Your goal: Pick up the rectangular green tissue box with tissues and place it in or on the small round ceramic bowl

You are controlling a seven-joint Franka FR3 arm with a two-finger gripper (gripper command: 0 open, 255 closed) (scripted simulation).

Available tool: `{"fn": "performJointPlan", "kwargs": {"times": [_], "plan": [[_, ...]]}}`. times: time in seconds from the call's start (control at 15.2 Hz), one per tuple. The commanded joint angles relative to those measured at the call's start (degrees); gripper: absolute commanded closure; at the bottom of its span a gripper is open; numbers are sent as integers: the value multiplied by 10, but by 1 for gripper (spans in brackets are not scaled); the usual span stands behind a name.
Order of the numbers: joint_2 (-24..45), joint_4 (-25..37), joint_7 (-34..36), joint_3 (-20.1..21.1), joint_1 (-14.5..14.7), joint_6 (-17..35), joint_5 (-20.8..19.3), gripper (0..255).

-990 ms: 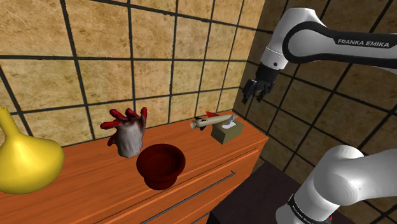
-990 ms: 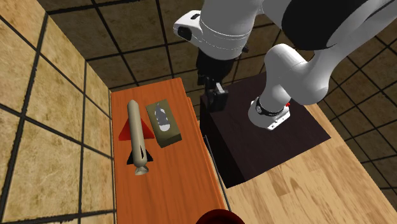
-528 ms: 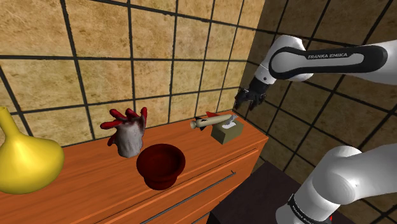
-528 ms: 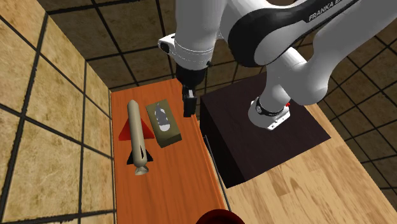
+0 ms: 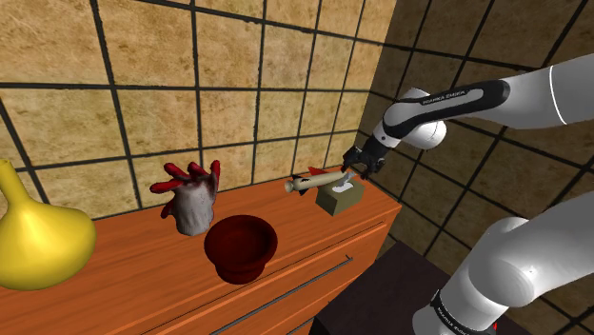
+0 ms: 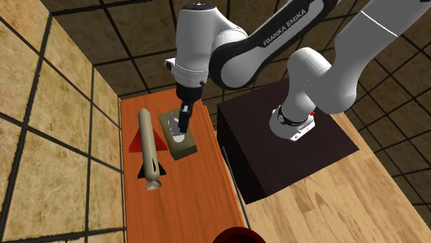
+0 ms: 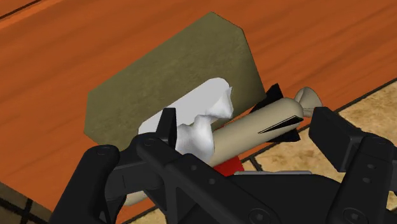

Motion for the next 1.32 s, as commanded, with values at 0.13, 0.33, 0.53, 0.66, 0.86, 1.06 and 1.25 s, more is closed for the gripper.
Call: {"fn": "performJointPlan", "kwargs": {"times": [0.13, 0.33, 0.53, 0.66, 0.86, 1.06, 1.25], "plan": [[56, 2, -37, -29, 25, 59, 59, 0], [80, 1, -52, -33, 39, 83, 81, 0], [102, 2, -68, -37, 51, 102, 103, 0], [102, 2, -68, -37, 51, 102, 103, 0], [102, 2, -68, -37, 51, 102, 103, 0], [102, 2, -68, -37, 51, 102, 103, 0], [102, 2, -68, -37, 51, 102, 103, 255]]}}
